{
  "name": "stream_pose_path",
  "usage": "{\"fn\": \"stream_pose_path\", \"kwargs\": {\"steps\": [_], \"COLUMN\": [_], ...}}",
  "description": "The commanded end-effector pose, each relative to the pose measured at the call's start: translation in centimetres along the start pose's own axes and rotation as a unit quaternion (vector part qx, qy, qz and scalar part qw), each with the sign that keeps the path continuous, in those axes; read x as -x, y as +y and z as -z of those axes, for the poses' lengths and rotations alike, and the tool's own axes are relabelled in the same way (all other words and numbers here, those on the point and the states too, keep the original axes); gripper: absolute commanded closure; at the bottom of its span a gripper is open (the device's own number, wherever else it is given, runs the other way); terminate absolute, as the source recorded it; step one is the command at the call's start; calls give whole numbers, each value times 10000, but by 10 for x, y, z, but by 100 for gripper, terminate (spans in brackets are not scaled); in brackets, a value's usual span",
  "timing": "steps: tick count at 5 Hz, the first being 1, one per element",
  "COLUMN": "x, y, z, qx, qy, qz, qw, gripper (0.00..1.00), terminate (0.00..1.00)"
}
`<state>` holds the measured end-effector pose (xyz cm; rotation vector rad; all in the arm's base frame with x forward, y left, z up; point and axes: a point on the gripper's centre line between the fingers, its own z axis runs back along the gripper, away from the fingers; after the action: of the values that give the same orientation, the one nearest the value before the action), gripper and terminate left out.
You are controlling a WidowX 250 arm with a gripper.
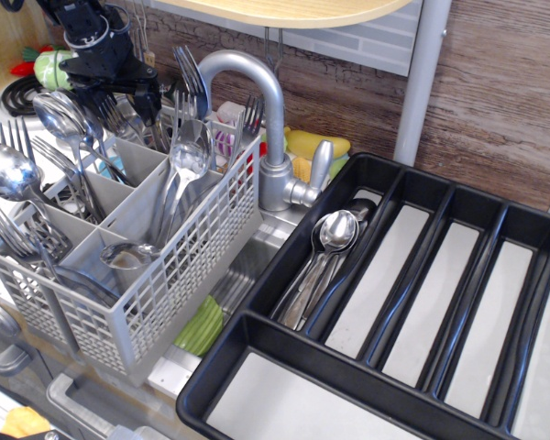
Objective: Put small spoon from basket to tray
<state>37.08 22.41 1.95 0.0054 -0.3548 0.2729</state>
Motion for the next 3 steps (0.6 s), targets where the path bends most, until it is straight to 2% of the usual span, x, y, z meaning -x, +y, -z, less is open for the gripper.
{"fn": "stream_pose_path", "kwargs": {"steps": [1, 2, 3], "x": [-18, -25, -26], "y": [-2, -8, -10], "z": [-17, -19, -20], "qx": [-202, -273, -242], "qy": [-565, -638, -622], "qz": [128, 95, 63], "qw": [9981, 9975, 9977], "gripper": [0, 100, 100], "terminate": [0, 0, 0]}}
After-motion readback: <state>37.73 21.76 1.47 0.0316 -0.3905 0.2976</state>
